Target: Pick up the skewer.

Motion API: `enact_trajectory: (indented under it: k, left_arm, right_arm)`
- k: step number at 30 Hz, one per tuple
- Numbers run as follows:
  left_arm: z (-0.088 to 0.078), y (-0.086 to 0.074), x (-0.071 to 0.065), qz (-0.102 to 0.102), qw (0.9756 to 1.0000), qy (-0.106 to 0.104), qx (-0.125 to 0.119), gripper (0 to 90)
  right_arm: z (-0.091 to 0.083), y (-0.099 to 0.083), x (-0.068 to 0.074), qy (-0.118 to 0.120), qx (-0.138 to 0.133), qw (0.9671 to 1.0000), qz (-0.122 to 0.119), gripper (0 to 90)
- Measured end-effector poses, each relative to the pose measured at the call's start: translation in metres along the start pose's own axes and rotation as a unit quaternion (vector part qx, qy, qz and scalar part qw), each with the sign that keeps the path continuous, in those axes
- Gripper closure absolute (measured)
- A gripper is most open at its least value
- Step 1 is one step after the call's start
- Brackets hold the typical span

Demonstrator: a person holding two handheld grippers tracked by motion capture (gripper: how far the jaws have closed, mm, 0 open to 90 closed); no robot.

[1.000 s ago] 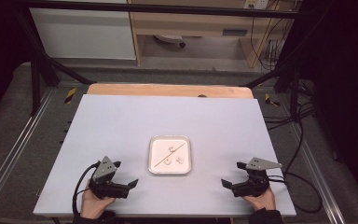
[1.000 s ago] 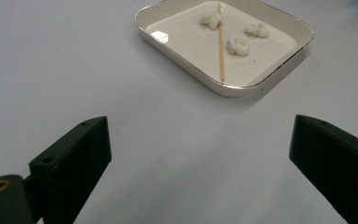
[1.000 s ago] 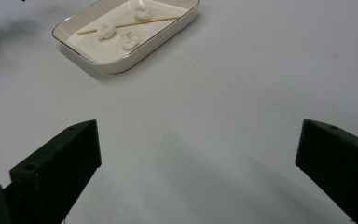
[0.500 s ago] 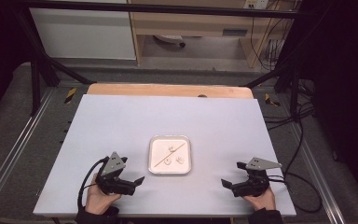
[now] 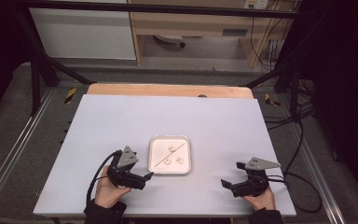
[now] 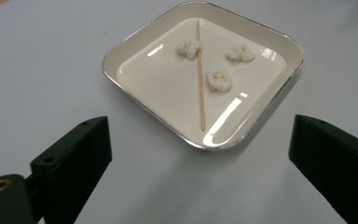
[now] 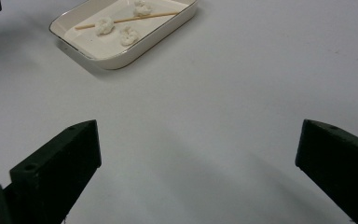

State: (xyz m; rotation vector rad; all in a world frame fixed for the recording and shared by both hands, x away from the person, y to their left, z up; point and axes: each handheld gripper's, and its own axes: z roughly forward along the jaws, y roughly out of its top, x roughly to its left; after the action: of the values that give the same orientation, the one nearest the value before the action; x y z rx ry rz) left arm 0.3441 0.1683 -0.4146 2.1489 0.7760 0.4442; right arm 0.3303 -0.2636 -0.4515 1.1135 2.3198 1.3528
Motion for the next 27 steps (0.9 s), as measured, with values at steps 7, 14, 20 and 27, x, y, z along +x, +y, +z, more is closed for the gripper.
enact_trajectory:
  k: [7, 14, 20, 27]
  left_arm:
    - [0.009, 0.011, 0.000, -0.002, 0.9999, 0.005, 0.009, 6.7]
    - [0.020, 0.018, 0.000, 0.004, 0.9998, 0.005, 0.020, 8.6]
    - [0.029, 0.027, 0.000, 0.006, 0.9996, 0.009, 0.026, 12.9]
    - [0.039, 0.035, -0.001, 0.013, 0.9992, 0.013, 0.035, 22.9]
  right_arm:
    - [0.000, 0.000, 0.000, 0.001, 0.001, 1.0000, 0.001, 0.7]
    - [0.000, 0.000, 0.000, -0.001, 0.001, 1.0000, 0.000, 0.8]
    - [0.000, 0.000, 0.000, 0.000, 0.004, 1.0000, 0.000, 0.7]
    - [0.001, 0.000, 0.000, 0.000, 0.006, 1.0000, 0.000, 0.8]
